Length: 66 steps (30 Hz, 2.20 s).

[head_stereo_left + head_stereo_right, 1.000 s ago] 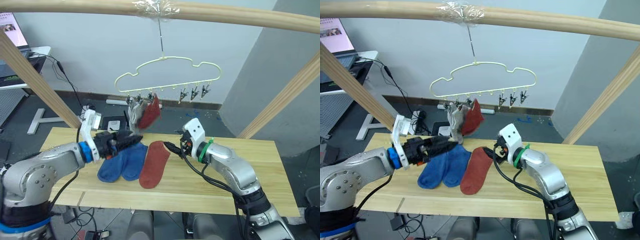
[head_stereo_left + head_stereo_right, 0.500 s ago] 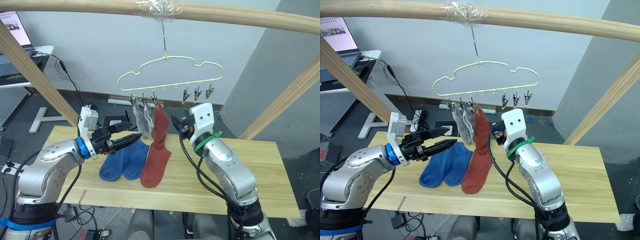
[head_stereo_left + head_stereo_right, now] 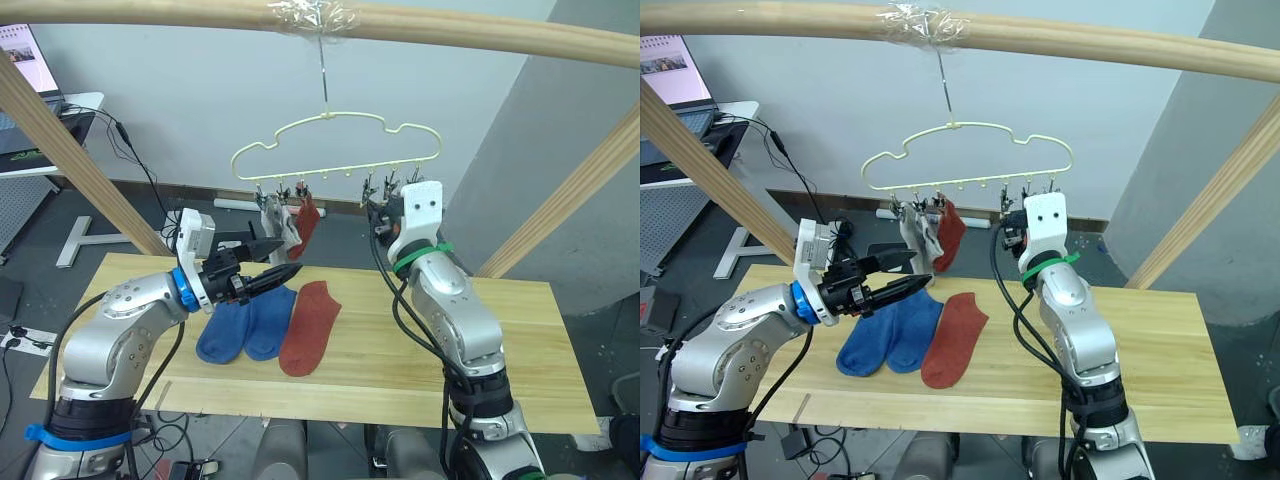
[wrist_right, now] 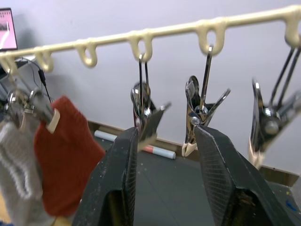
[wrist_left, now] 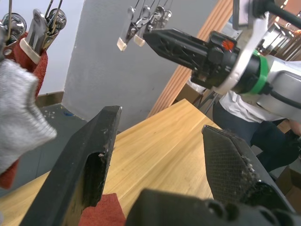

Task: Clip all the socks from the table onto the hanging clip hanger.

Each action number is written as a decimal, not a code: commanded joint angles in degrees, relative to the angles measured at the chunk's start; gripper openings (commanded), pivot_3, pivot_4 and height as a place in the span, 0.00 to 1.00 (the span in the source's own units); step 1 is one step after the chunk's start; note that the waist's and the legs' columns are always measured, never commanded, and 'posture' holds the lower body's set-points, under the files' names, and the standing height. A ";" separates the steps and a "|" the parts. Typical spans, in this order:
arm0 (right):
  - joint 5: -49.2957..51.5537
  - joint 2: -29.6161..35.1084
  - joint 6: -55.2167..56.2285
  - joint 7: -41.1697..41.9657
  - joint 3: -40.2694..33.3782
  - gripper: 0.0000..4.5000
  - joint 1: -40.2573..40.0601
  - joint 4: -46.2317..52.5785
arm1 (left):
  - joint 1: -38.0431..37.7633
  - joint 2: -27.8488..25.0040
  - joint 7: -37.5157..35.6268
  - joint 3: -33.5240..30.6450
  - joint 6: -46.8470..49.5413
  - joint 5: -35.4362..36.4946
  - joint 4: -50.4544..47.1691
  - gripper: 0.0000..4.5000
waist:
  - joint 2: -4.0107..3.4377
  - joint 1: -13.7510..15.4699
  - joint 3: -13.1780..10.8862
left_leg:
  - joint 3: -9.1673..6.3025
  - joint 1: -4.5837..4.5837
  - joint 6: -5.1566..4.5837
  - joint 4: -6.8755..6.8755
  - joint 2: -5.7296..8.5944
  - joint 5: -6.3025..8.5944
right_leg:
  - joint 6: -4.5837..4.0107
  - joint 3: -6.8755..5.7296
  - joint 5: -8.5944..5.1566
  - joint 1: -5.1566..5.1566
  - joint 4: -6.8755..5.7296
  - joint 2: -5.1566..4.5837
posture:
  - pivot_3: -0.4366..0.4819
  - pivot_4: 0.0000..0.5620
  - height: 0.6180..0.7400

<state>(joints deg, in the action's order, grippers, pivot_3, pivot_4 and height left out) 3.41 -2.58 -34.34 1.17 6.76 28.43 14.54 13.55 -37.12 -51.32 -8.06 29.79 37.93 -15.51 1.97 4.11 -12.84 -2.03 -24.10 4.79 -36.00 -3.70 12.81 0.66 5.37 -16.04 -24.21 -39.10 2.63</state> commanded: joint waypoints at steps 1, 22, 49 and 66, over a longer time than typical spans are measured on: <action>0.58 -1.58 2.44 0.30 -0.03 0.43 3.09 -1.19 | 0.87 0.14 -0.88 -0.14 -1.97 -0.08 -2.50 0.70 | 0.00 0.03 0.00 | 0.00 0.00 0.00 0.00 0.00 0.00 | 0.00 0.00 0.00 0.00 -0.01 0.00 | 0.74 0.31 1.00; 0.62 -5.36 6.84 0.44 -0.29 0.43 8.90 -9.43 | 0.23 1.53 -1.03 -1.74 -3.94 1.17 -3.98 0.70 | 0.00 0.32 0.00 | -0.03 0.08 -0.01 -0.05 0.00 -0.01 | -0.02 -0.03 0.01 0.01 -0.26 0.02 | 0.77 0.33 1.00; -0.36 -4.07 7.64 -0.05 -1.16 0.35 7.85 -10.22 | 4.19 3.69 3.43 -0.72 -1.60 2.45 -6.25 0.70 | 0.00 0.34 0.00 | -0.06 0.17 -0.01 -0.09 0.00 -0.01 | -0.02 -0.05 0.01 0.01 -0.53 0.03 | 0.76 0.32 1.00; 1.10 -0.18 5.61 2.46 -2.65 0.00 7.59 -9.90 | -0.91 0.62 6.14 14.85 -6.76 -18.71 5.63 0.88 | -0.06 0.28 0.04 | 0.03 0.34 -0.01 -0.11 0.04 -0.02 | -0.03 0.07 0.00 0.05 -0.68 0.04 | 0.73 0.35 1.00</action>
<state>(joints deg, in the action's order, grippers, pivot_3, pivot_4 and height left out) 3.75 -2.90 -27.80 3.50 5.22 35.85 3.40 12.56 -35.93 -44.62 3.83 26.61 24.06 -10.99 1.91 4.39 -12.80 -2.00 -23.76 4.77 -36.11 -3.67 12.80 0.63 5.43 -16.05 -24.18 -39.77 2.67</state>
